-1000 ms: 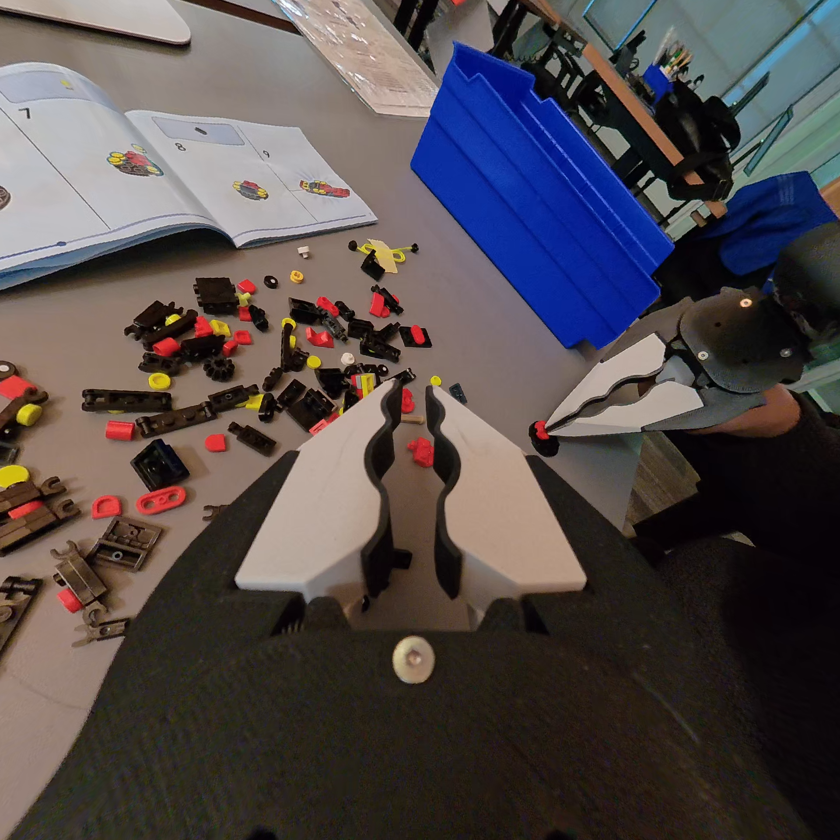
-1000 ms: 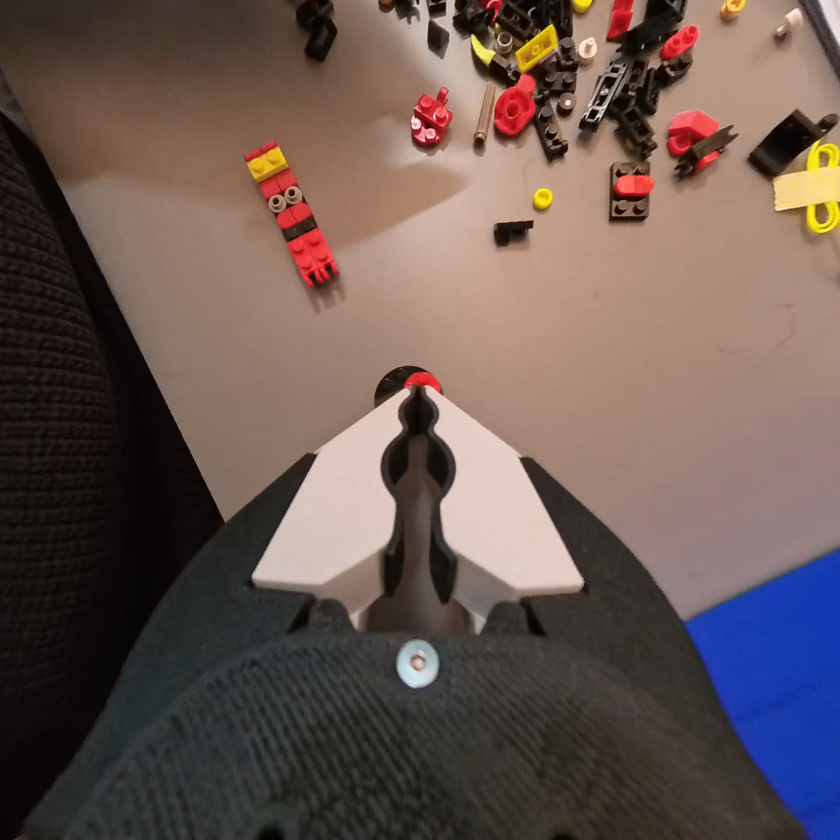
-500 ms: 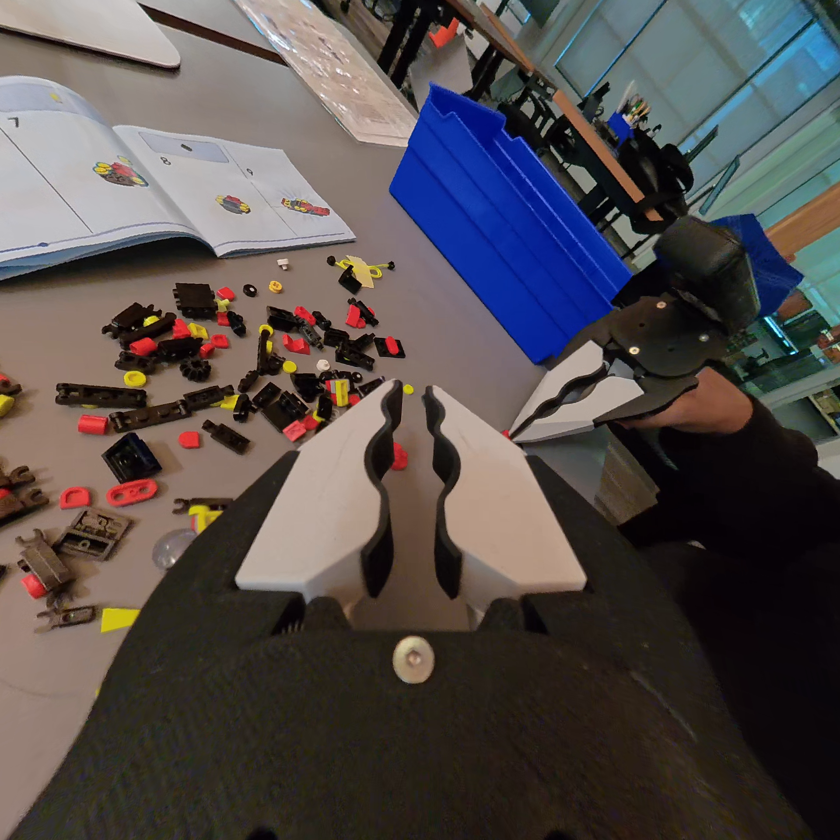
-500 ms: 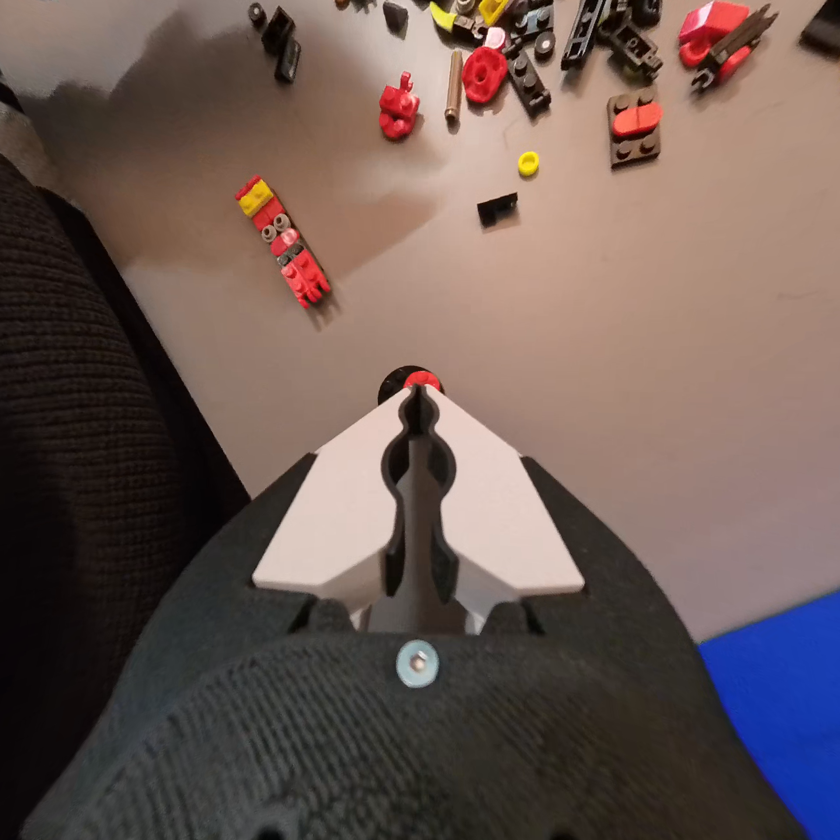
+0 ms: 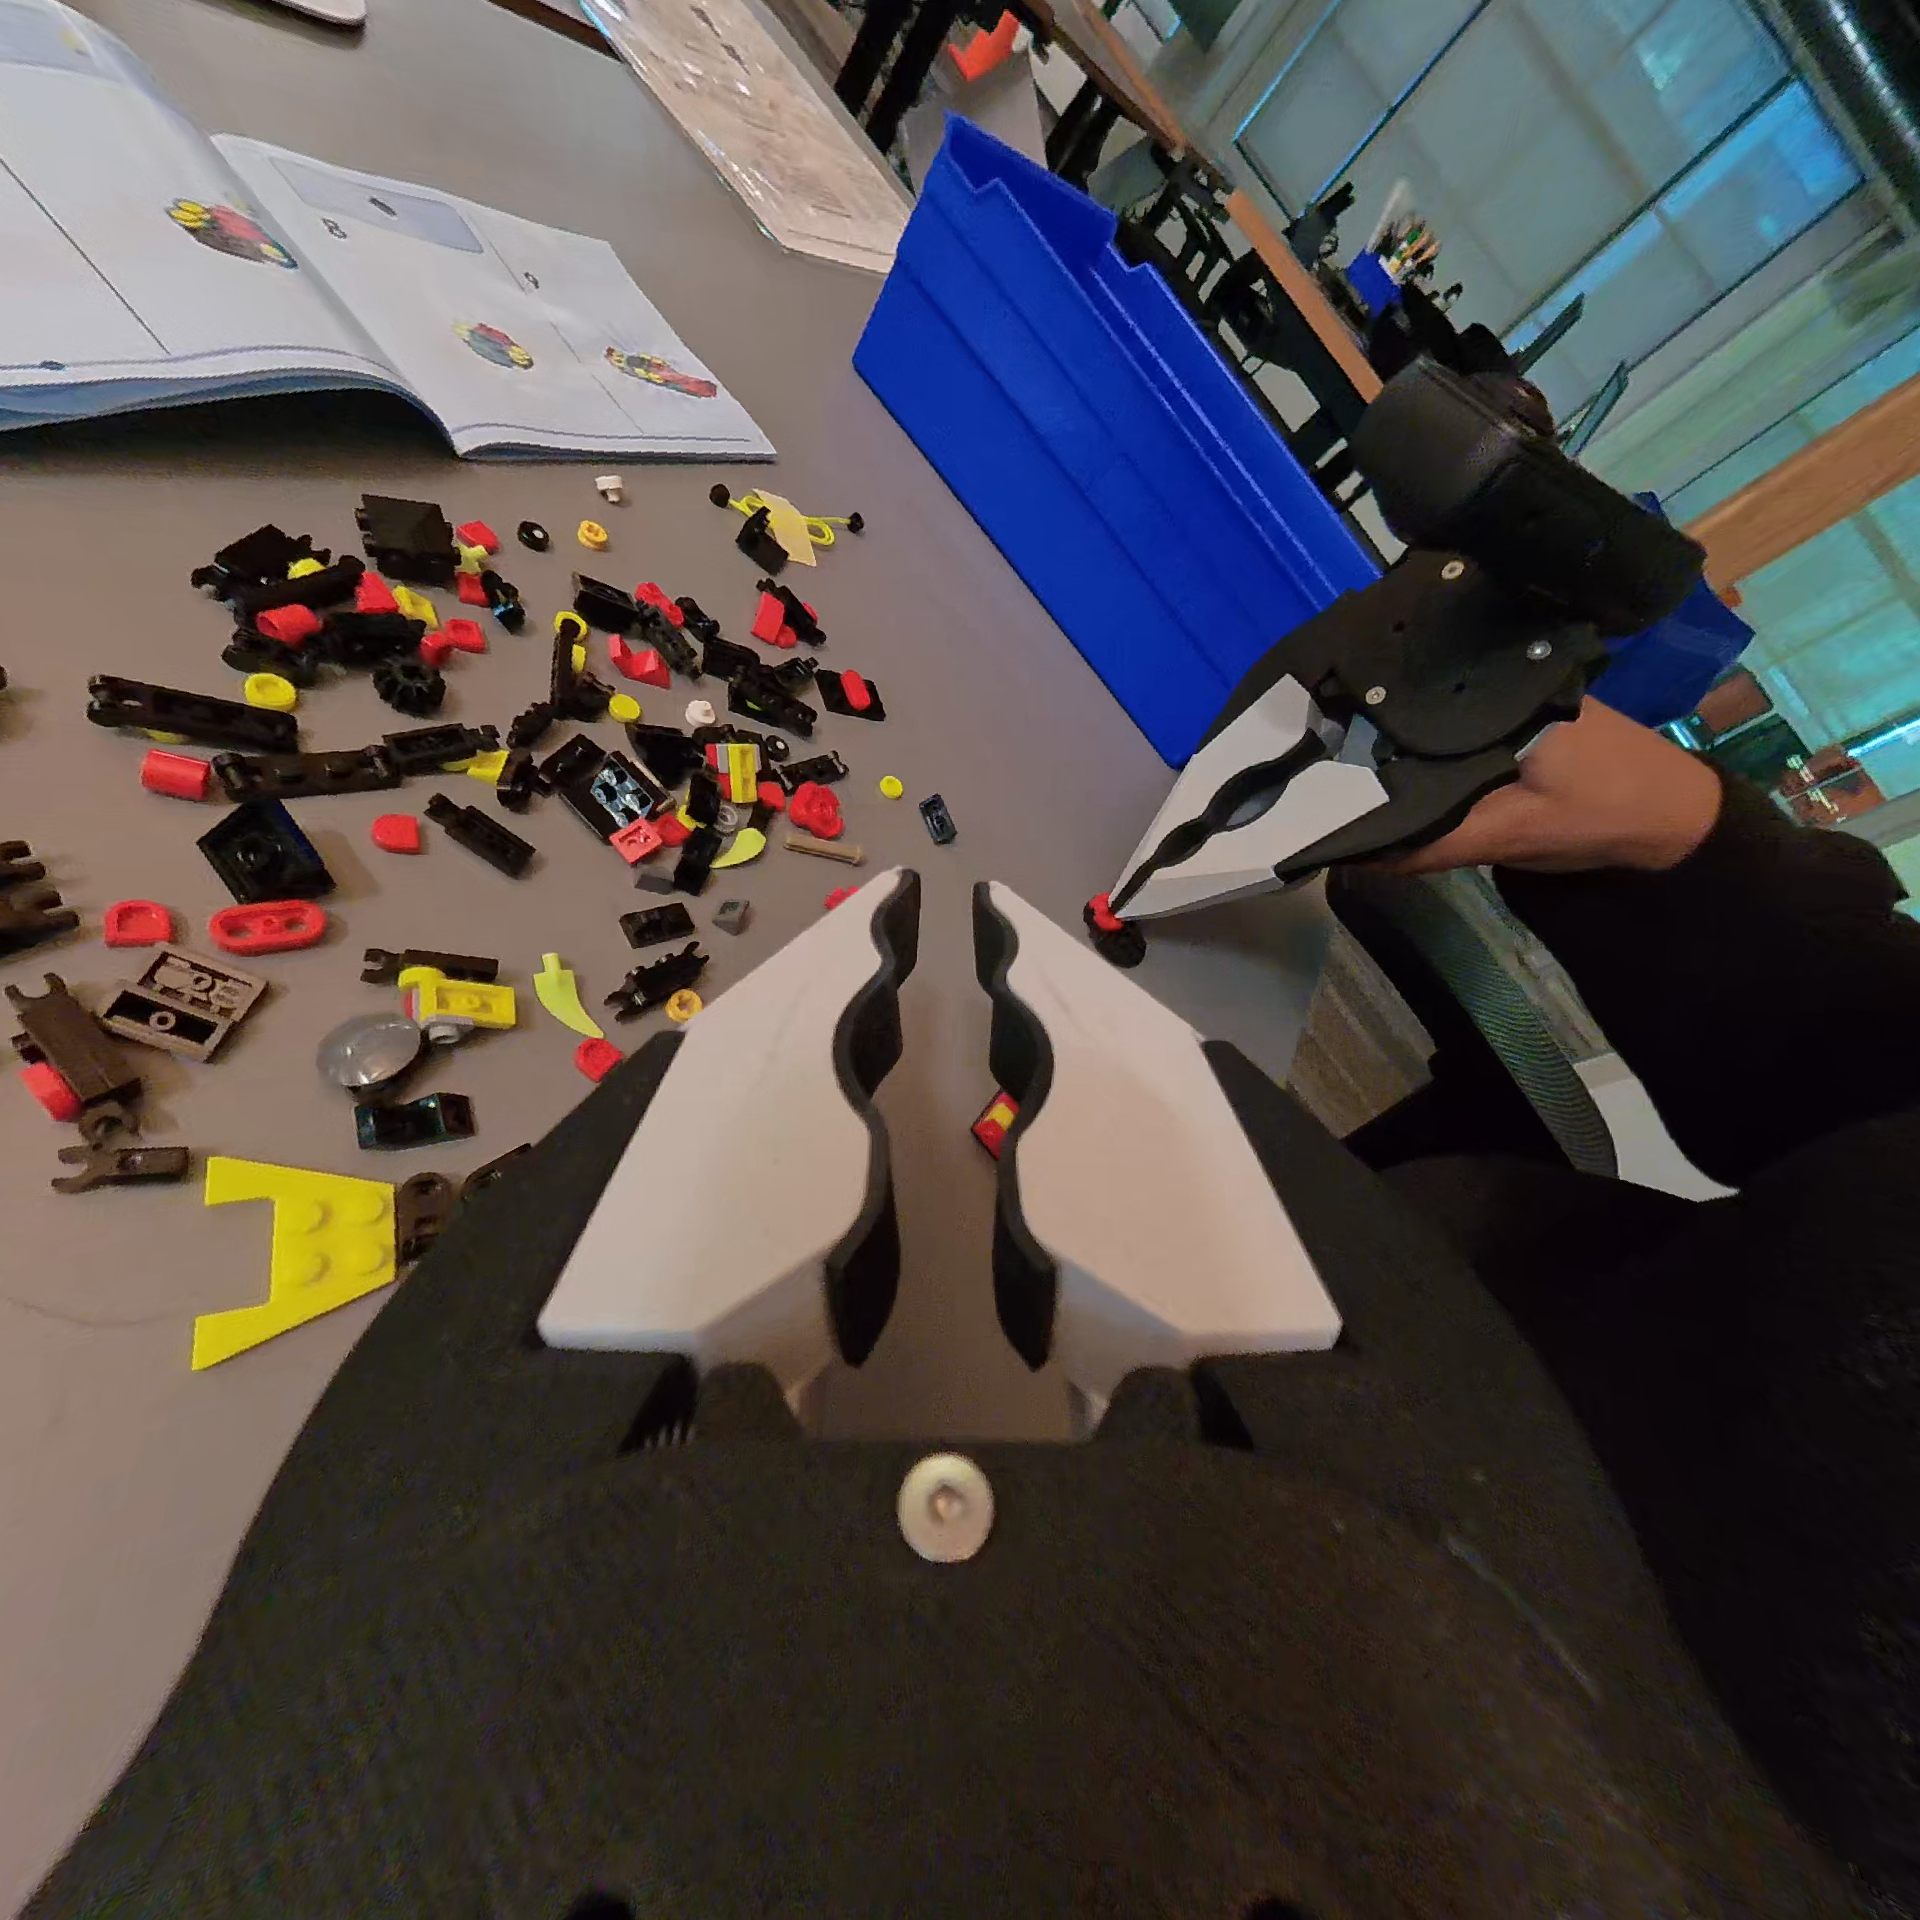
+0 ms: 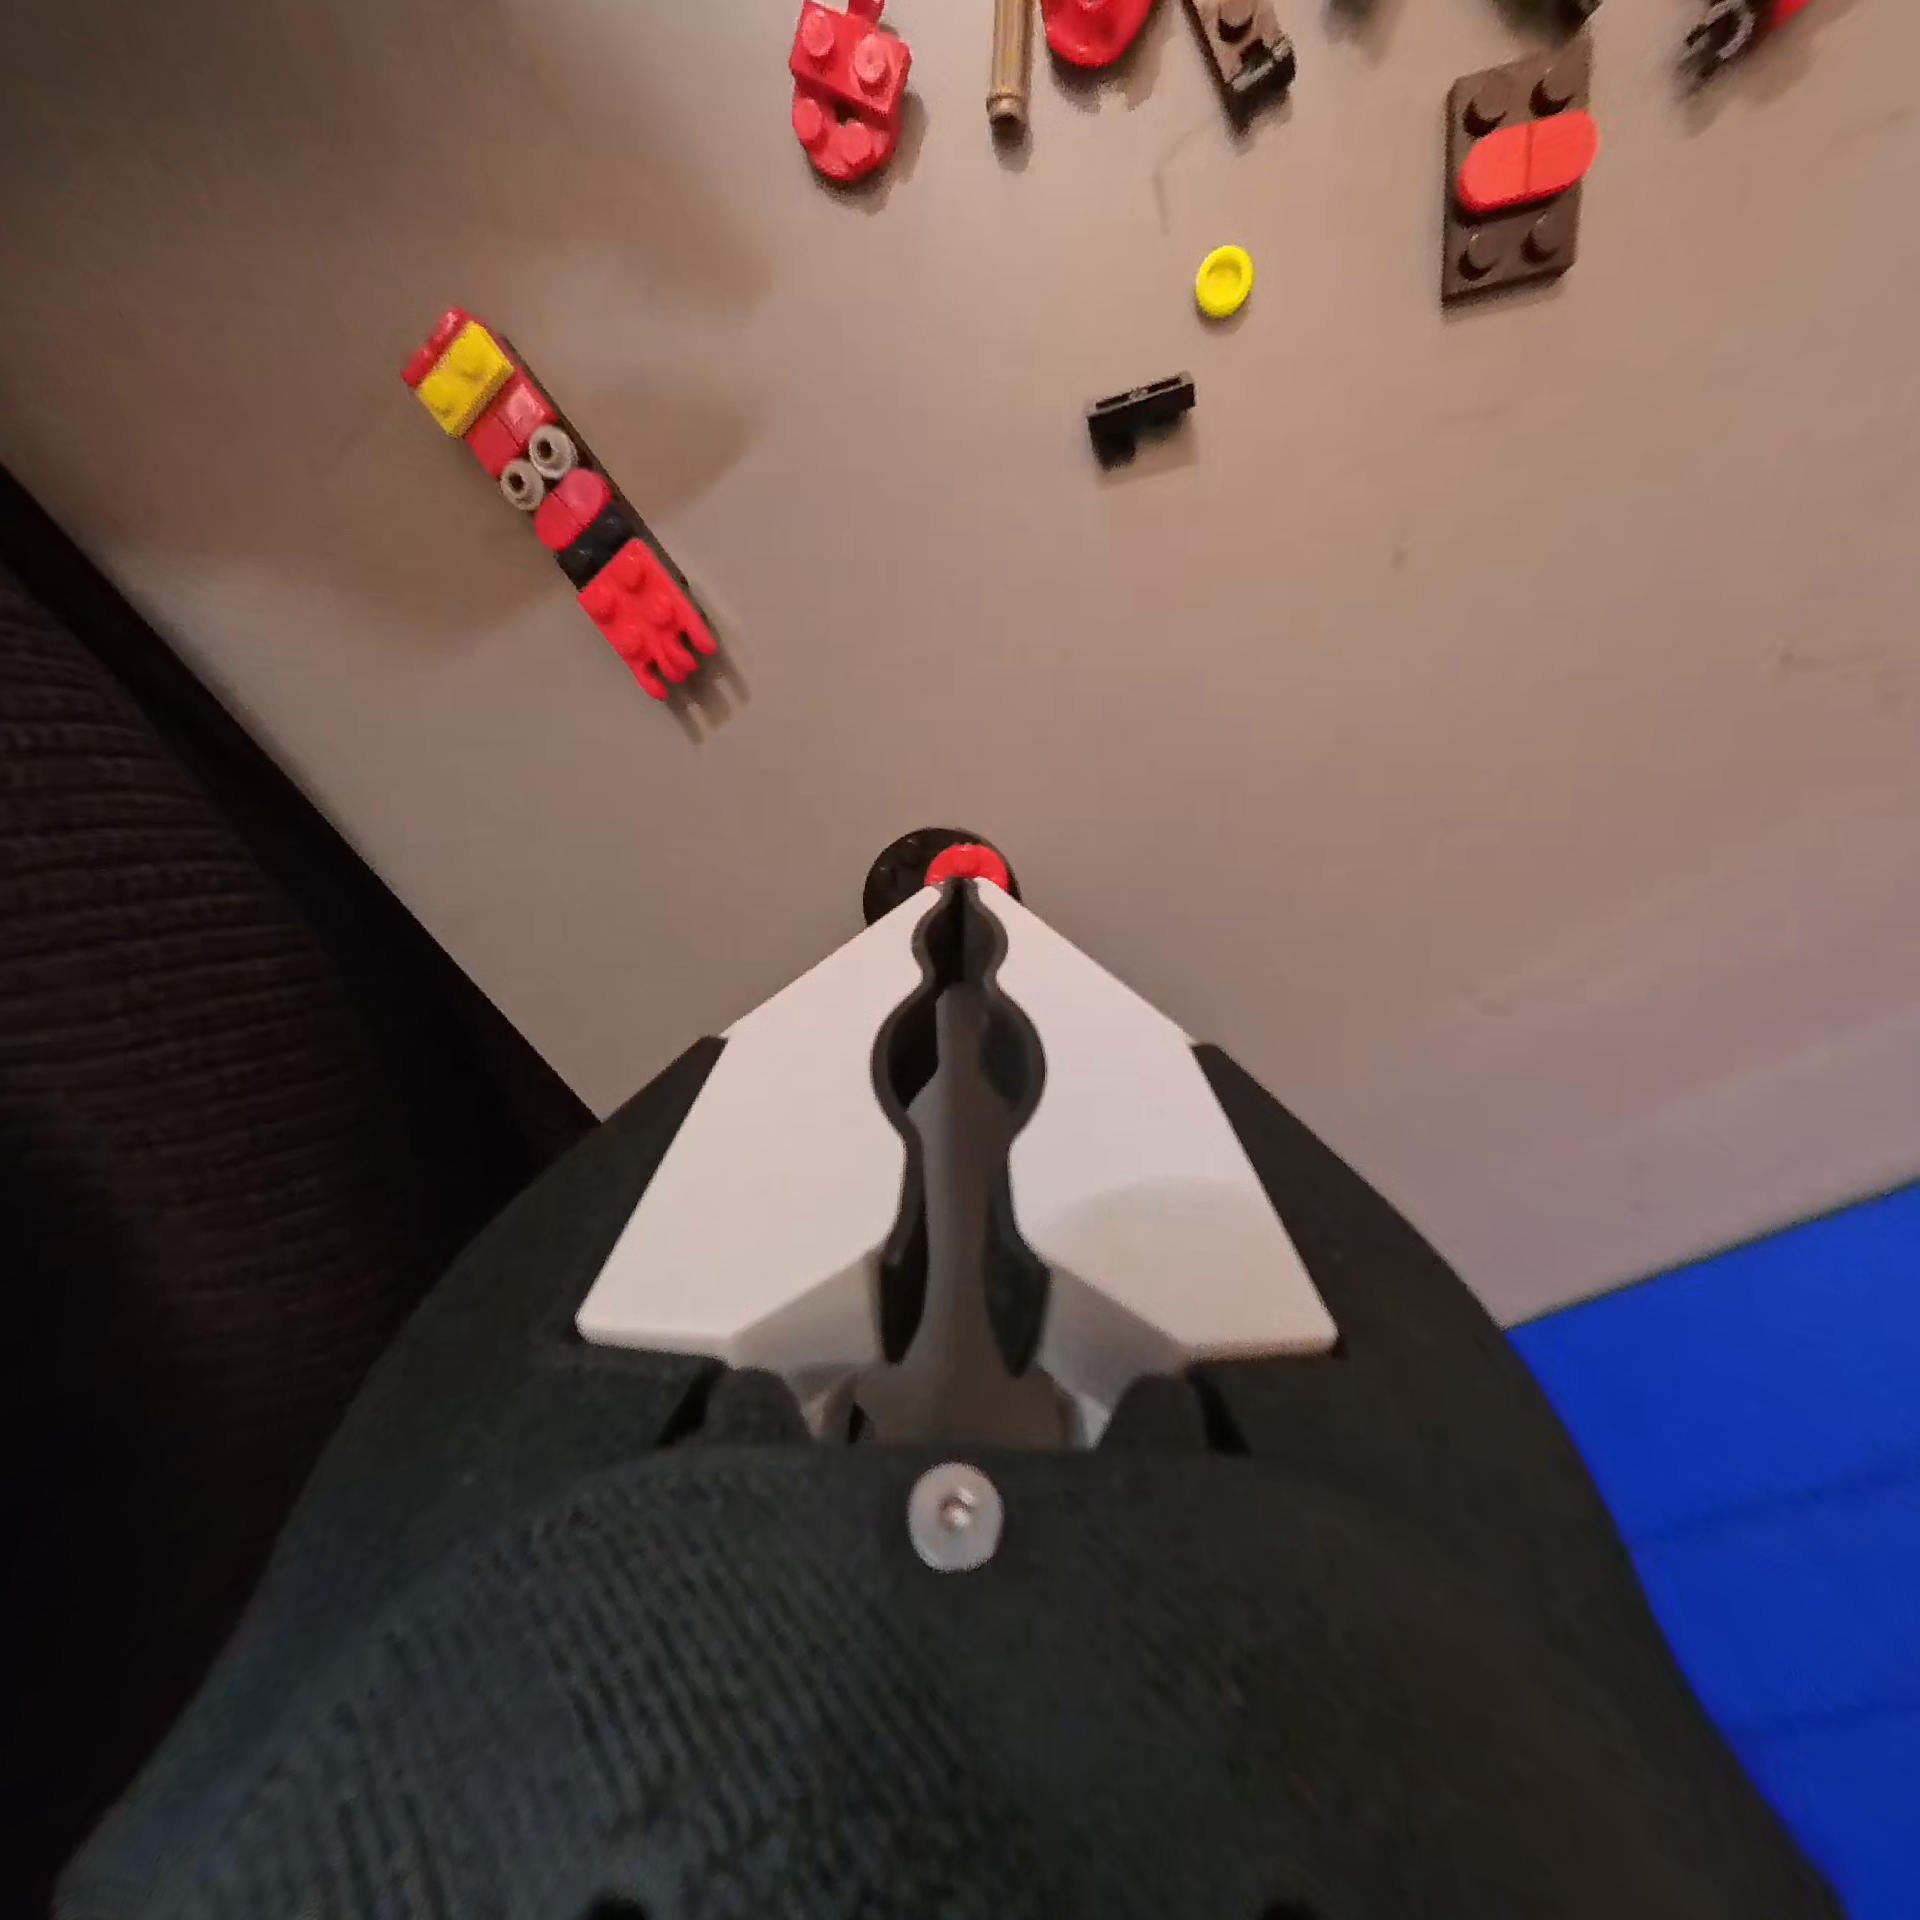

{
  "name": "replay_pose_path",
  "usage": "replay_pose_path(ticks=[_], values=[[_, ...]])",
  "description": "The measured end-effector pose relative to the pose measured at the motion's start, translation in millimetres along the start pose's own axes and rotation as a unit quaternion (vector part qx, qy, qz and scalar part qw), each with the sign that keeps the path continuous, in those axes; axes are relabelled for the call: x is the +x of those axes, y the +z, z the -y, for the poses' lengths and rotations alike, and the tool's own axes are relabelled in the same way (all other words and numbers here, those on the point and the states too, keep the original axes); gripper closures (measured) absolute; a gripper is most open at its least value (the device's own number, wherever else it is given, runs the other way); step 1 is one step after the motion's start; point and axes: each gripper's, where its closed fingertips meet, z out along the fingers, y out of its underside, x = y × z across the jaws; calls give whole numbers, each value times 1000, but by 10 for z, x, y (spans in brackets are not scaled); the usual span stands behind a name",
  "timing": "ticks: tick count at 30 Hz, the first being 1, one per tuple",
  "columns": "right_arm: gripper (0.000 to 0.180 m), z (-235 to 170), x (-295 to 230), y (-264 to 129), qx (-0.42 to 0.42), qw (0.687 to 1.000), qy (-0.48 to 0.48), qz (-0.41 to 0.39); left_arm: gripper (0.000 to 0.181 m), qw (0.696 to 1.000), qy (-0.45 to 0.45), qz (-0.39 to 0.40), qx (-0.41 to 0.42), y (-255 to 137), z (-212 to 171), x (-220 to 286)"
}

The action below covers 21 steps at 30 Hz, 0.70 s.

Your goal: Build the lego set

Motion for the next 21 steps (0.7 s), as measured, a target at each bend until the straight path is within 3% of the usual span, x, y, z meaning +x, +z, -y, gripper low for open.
replay_pose_path(ticks=[1,11,17,21], values=[[180,0,0,0,-3,1000,1,-1,174,1000,1,0,-1,-1,-6,-3],[180,11,61,-37,44,998,-34,-37,174,1000,6,7,2,-16,-1,-22],[180,186,163,-409,188,980,-26,-61,175,999,17,28,-2,2,-9,-81],[156,36,185,-219,168,981,-48,-82,175,999,23,39,-10,44,-30,-112]])
